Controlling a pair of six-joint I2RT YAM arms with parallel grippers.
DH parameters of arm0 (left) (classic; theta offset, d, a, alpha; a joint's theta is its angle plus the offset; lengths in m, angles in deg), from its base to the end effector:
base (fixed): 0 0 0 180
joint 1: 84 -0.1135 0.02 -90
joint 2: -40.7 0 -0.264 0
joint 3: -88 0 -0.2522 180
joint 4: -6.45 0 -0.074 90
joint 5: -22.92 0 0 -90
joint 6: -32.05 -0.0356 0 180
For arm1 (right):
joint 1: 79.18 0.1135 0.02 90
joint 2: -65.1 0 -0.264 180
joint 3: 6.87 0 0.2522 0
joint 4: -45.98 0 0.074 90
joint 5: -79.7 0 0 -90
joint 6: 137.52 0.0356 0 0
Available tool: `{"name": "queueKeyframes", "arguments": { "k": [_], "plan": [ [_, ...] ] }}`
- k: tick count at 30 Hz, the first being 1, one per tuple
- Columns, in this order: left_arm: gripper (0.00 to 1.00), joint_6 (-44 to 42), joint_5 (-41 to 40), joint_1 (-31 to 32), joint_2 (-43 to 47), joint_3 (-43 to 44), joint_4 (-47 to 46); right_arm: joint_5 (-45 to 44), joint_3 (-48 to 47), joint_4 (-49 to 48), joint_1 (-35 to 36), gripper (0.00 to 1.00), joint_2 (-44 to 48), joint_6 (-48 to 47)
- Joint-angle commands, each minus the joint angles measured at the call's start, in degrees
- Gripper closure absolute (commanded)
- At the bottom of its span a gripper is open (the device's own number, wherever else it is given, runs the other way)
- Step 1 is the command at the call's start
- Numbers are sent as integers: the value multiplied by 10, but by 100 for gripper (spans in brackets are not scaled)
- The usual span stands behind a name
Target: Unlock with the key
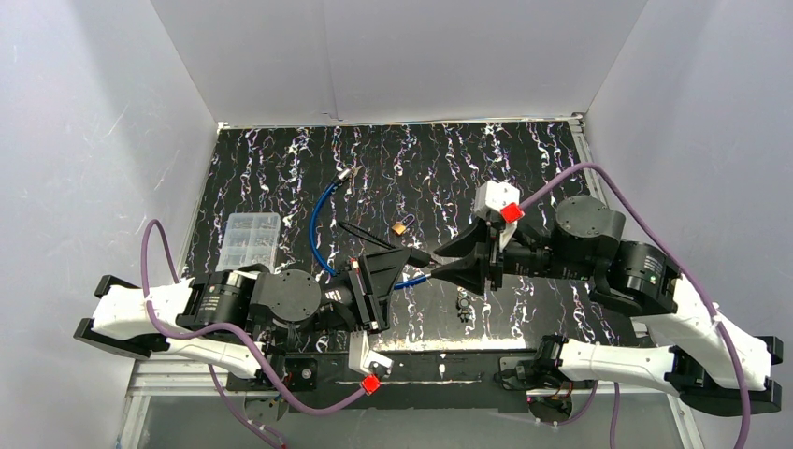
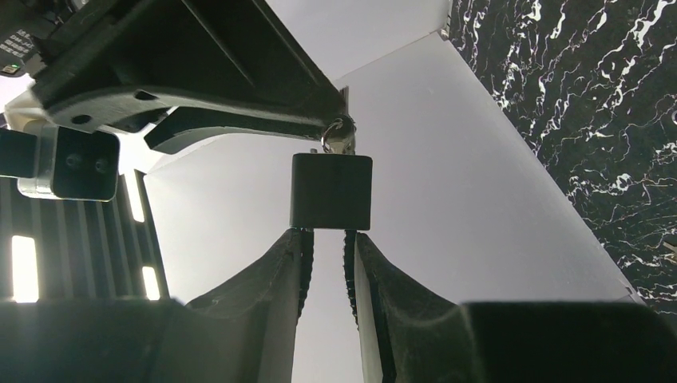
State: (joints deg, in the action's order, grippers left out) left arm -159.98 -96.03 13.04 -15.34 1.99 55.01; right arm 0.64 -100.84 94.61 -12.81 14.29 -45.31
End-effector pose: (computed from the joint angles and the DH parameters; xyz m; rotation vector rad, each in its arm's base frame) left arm -0.0043 -0.1755 0.4682 1.7578 0.0786 0.5059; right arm 0.0522 0.1361 0.4802 -1.0713 1.4189 1.0470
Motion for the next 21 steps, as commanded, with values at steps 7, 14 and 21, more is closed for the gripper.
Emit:
{"name": "queueKeyframes", "arguments": {
  "k": [7, 14, 21],
  "plan": [
    [100, -9, -13, 48, 16, -4, -12, -25, -100, 36, -2, 46, 29, -50],
    [100, -9, -11, 48, 11, 0, -12, 15, -33, -35, -2, 47, 32, -12],
    [100, -9, -11, 50, 9, 0, -12, 32, -15, -55, -2, 57, -9, -9]
  ]
}}
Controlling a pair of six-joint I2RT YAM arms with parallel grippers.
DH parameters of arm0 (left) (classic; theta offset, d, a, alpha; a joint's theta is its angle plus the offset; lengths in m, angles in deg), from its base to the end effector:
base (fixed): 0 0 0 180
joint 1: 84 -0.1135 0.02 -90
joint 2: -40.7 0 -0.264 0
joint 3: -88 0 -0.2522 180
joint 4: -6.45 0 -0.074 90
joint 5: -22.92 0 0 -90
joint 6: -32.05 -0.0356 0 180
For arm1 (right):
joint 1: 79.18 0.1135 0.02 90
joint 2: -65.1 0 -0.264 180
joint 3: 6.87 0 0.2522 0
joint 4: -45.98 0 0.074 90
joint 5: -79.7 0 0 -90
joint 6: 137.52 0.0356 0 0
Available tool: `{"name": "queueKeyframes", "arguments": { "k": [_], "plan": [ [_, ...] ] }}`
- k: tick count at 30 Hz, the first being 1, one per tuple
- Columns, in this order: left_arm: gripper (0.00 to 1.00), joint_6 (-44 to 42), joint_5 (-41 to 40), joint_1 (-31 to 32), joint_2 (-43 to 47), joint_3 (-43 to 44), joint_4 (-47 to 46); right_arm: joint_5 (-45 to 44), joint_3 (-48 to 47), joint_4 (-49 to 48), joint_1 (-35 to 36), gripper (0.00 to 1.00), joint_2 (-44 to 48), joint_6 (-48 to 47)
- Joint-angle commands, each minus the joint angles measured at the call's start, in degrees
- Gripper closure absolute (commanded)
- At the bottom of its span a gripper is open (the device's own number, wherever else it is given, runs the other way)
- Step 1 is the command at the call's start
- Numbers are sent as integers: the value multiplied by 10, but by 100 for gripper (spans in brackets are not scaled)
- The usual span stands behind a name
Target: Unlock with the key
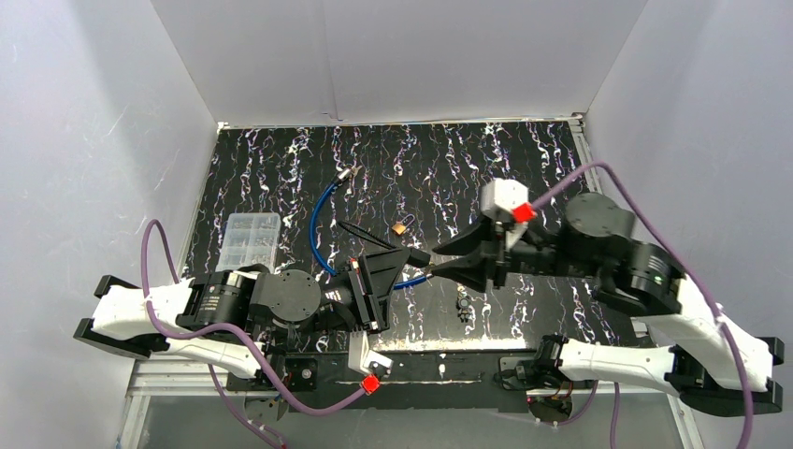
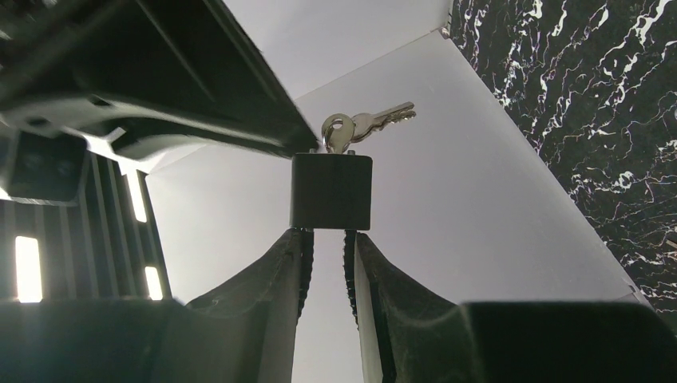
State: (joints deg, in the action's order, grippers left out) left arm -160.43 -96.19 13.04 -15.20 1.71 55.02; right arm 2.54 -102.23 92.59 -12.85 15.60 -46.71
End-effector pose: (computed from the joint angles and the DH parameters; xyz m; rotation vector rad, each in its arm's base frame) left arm -0.0042 -0.1753 0.4671 1.7611 0.0729 0.5146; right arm 0.0461 0.1249 0.4938 -1.0678 1.3141 1.0763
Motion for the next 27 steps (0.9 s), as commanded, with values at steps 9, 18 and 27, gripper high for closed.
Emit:
{"name": "queueKeyframes", "arguments": {
  "k": [9, 18, 27],
  "plan": [
    [100, -10, -10, 50, 12, -1, -15, 8, 1, -15, -1, 74, -35, 2],
    [100, -23, -6, 51, 13, -2, -21, 9, 8, -10, -1, 99, -28, 2],
    [100, -70, 13, 50, 13, -7, -77, 58, 43, -57, -2, 99, -20, 46]
  ]
}}
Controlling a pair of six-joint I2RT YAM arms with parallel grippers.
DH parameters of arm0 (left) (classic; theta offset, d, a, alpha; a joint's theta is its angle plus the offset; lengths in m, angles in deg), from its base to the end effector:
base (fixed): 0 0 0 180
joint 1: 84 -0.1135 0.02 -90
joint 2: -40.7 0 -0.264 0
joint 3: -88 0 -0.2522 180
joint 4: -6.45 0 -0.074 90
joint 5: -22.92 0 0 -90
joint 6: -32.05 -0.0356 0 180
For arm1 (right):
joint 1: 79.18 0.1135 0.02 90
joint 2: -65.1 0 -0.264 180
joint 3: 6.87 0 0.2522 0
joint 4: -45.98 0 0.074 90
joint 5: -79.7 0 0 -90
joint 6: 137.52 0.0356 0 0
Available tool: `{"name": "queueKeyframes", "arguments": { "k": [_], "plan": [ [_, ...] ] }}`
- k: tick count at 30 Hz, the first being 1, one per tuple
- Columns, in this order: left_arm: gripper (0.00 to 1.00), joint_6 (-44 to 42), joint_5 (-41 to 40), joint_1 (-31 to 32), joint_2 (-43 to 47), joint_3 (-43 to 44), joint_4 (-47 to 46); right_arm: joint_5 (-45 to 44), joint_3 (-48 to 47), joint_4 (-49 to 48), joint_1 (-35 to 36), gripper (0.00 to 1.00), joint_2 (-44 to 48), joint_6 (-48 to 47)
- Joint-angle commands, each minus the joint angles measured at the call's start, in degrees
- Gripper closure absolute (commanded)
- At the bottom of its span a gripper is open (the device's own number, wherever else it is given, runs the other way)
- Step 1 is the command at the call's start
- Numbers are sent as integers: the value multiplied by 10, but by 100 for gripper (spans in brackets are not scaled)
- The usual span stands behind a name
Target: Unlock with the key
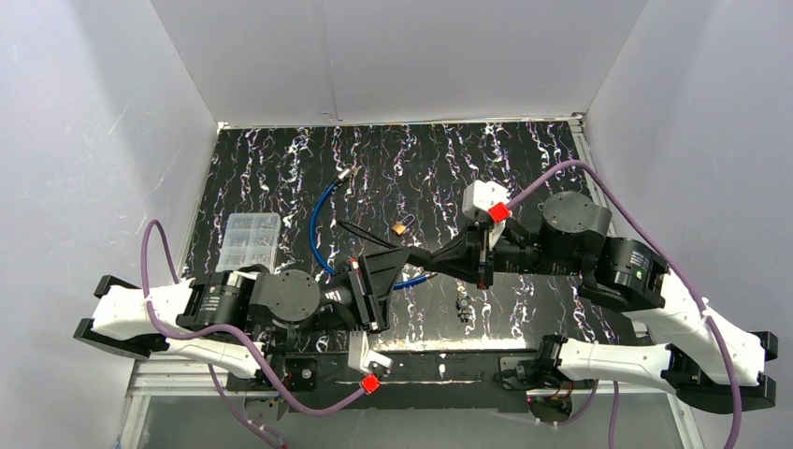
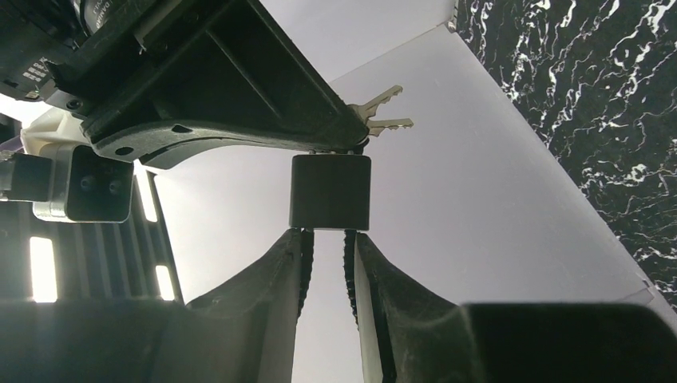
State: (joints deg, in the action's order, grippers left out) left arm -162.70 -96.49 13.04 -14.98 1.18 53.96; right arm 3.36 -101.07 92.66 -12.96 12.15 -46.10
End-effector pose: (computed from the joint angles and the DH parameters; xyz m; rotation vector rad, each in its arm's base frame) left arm -0.0041 -0.1755 0.4668 1.7532 0.0466 0.5451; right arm 0.0563 0.1486 0.4802 -1.1123 1.3926 1.0732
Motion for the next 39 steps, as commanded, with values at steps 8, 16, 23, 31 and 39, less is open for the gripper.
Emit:
{"name": "queueKeyframes", "arguments": {
  "k": [8, 16, 23, 31, 39],
  "plan": [
    [100, -140, 55, 50, 42, -75, -174, 133, 69, -142, -17, 99, 17, 111],
    [100, -199, 65, 51, 49, -111, -259, 278, 111, -299, -128, 99, 25, 256],
    [100, -202, 59, 50, 54, -120, -263, 296, 136, -368, -143, 99, 39, 306],
    [100, -214, 63, 50, 44, -115, -273, 350, 157, -473, -169, 99, 21, 396],
    [64, -185, 54, 50, 54, -111, -222, 307, 91, -293, -171, 99, 17, 266]
  ]
}}
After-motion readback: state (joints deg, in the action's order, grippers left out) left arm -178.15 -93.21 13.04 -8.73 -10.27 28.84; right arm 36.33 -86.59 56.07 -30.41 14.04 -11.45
